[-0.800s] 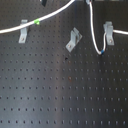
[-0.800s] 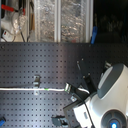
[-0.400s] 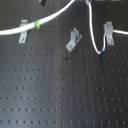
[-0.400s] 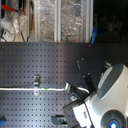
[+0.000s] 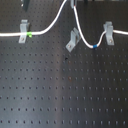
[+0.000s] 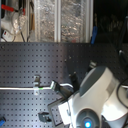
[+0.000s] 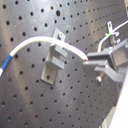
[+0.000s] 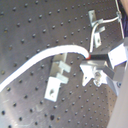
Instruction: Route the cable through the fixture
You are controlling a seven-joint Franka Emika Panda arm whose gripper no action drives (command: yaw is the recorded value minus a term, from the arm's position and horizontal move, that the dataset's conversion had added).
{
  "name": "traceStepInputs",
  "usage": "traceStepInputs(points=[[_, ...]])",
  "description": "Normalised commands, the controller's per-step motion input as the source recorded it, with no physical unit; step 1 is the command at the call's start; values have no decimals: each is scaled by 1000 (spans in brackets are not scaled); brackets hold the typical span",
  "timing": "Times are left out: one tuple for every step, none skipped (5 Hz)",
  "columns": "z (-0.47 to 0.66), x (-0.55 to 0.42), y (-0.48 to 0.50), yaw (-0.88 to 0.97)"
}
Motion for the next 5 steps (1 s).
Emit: traceStepInputs(points=[[471,-20,-9,-331],[234,-16,-9,-511],[195,3,1,-54],[366,-289,-192,-606],[15,-20,-15,0]])
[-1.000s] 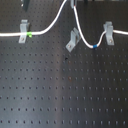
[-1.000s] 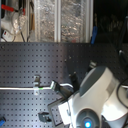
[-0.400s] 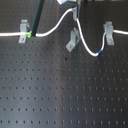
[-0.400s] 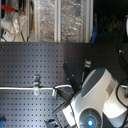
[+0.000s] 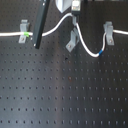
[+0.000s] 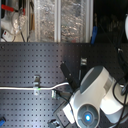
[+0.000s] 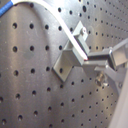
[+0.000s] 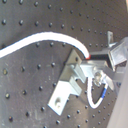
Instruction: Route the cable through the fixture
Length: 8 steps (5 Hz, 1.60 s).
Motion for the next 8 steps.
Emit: traceStepInputs(points=[[153,-231,-76,-446],[-1,47,-129,0],[0,-11,11,0],[88,-329,201,520],[0,-11,-10,0],[404,-296,-253,-366],[343,-215,-281,-623],[11,0,0,0]])
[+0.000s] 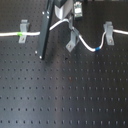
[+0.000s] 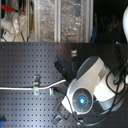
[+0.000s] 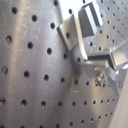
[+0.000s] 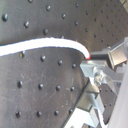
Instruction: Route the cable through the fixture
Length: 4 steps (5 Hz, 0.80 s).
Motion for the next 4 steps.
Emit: traceStepInputs(points=[[-273,37,53,0],[-395,79,44,0],[-39,-10,8,0],[-11,0,0,0]])
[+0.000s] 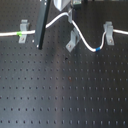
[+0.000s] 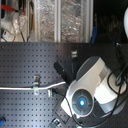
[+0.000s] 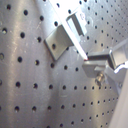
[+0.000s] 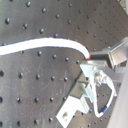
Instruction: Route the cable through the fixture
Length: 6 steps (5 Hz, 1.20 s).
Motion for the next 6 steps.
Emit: traceStepInputs(points=[[-210,63,74,0],[-448,9,6,0],[0,37,45,0],[226,-77,469,171],[-1,44,275,0],[253,-5,4,0]])
